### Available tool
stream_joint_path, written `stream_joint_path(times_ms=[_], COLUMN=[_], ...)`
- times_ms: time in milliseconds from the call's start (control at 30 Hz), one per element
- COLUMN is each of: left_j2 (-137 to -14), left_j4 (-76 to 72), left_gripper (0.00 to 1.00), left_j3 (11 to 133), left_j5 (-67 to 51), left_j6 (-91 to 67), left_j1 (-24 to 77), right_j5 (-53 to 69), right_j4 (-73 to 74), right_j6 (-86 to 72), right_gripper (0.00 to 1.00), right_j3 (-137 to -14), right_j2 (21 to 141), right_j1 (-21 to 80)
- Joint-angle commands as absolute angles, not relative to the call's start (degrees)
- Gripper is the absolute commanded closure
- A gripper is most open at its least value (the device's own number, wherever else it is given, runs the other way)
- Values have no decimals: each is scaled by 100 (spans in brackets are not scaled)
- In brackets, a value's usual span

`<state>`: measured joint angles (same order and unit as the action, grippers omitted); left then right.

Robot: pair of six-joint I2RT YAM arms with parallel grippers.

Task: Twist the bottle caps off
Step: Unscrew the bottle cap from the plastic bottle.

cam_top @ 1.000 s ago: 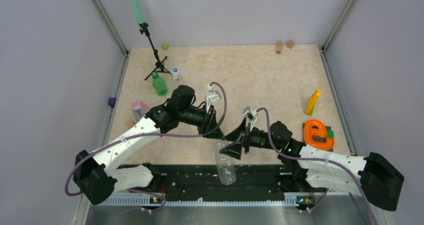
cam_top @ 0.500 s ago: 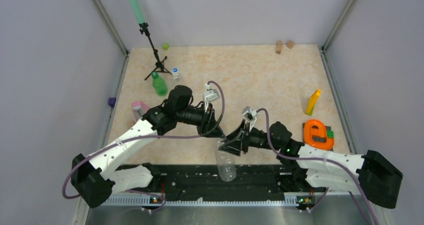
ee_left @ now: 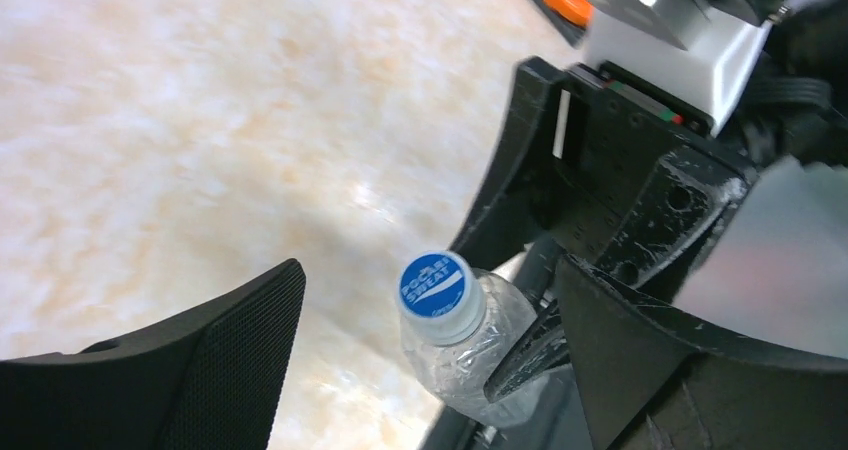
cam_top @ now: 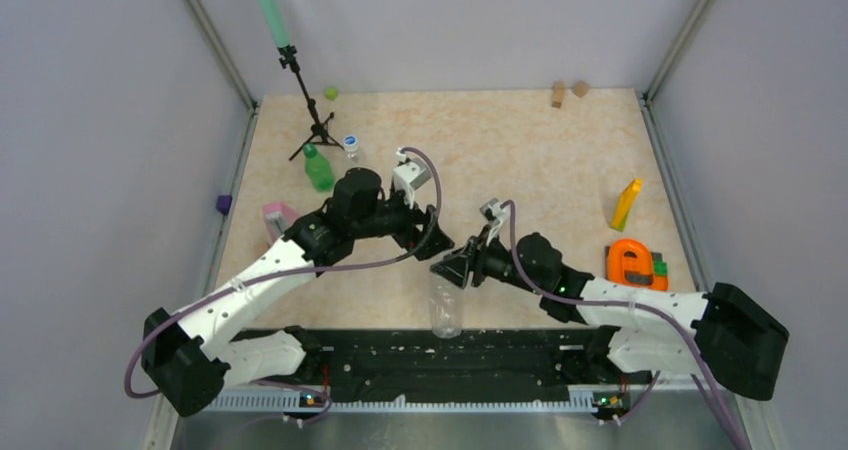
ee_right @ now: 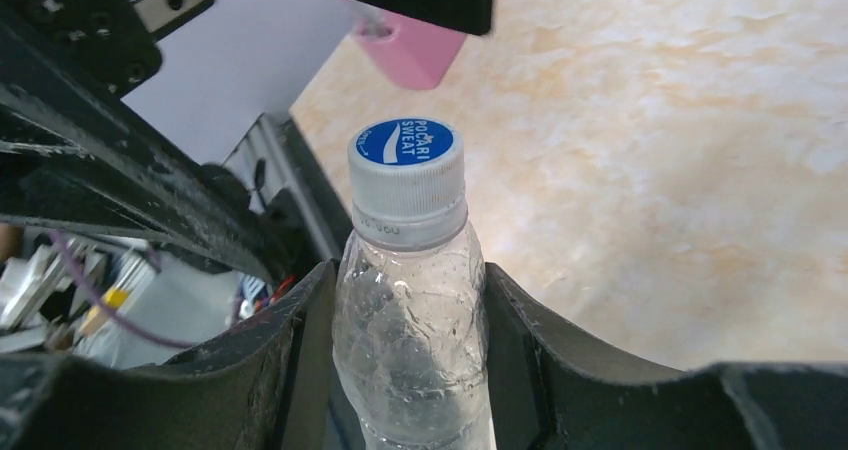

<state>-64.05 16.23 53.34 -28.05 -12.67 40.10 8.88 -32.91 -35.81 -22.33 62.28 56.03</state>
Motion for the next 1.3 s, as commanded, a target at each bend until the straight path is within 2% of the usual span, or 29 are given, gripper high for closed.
stream_joint_path(times_ms=[0,167,267,400,500,633,800,1033,1267], left_j2=[-6115,-5733,-5447,-5218,-5490,-5834,-5905,-6620,-7275], left_j4=[755,-251,-963,-2285,-3254,-3220,-3705,-4312,-4337], left_gripper=[4,3,3,3,4,5,5,6,7], left_j3=[5252,4638,3917,2848,2372,2561,2529,2682,2770], left_j5=[-1175,508,808,-133,-994,-1898,-2942,-3667,-3589], left_j6=[-987,-1086,-1437,-1851,-1980,-1899,-2220,-2578,-2584], left_j1=[3952,3846,3842,3841,3845,3843,3845,3856,3858], right_j5=[83,228,64,-182,-875,-1574,-1756,-1212,-665], right_j4=[-3422,-4041,-4524,-4724,-4838,-3818,-4090,-4786,-6831], right_j6=[-3728,-5145,-5545,-6211,-6556,-6738,-6909,-6826,-7062], right_gripper=[98,100,99,100,100,100,100,100,100], right_j3=[-2681,-2752,-2732,-2219,-1674,-1589,-1224,-1421,-1088], right_j2=[6501,7063,7184,7055,6492,5732,5416,5849,6791], right_j1=[5252,4136,3894,3917,3919,3928,3962,3990,4017])
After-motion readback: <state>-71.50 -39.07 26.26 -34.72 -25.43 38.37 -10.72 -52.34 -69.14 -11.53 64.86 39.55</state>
